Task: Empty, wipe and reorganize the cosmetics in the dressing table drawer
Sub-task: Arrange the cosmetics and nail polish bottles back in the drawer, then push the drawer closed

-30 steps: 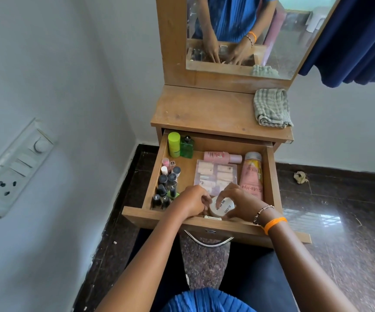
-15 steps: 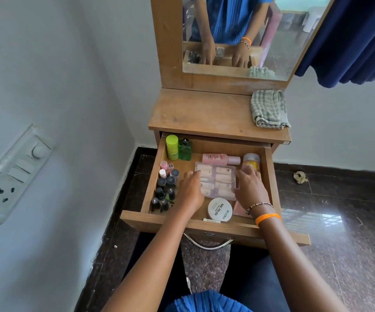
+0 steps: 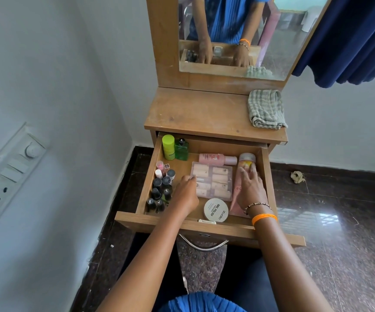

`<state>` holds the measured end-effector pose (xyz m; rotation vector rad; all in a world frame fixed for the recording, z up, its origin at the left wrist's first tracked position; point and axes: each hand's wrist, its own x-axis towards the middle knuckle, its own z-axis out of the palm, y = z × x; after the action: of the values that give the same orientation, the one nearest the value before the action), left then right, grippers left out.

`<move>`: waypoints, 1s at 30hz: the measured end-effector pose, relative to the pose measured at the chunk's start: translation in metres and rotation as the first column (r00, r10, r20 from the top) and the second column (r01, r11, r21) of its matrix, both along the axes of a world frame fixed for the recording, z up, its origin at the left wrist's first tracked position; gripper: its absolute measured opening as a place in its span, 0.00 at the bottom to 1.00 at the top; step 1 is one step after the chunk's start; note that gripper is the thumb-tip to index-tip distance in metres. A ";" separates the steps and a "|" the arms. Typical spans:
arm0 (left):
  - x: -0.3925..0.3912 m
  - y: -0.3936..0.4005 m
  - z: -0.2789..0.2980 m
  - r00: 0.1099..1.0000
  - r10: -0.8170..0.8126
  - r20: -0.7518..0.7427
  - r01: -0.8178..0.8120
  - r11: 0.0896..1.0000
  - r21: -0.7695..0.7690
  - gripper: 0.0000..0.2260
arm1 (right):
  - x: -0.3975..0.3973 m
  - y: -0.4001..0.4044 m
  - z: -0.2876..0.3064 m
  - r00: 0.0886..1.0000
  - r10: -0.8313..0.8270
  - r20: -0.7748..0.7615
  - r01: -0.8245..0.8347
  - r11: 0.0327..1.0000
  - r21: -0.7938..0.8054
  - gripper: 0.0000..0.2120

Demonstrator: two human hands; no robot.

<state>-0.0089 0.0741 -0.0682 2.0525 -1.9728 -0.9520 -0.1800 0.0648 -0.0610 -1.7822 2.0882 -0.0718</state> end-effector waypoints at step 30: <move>0.032 0.123 0.044 0.998 0.052 -0.040 -0.065 0.877 -0.476 0.17 | 0.028 0.131 0.039 0.975 0.210 0.078 -0.160 0.896 -0.413 0.15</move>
<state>0.0230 0.1971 -0.0239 1.7910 -1.8792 -0.4134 -0.1521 0.1955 -0.0218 -2.1448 1.9048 -0.5852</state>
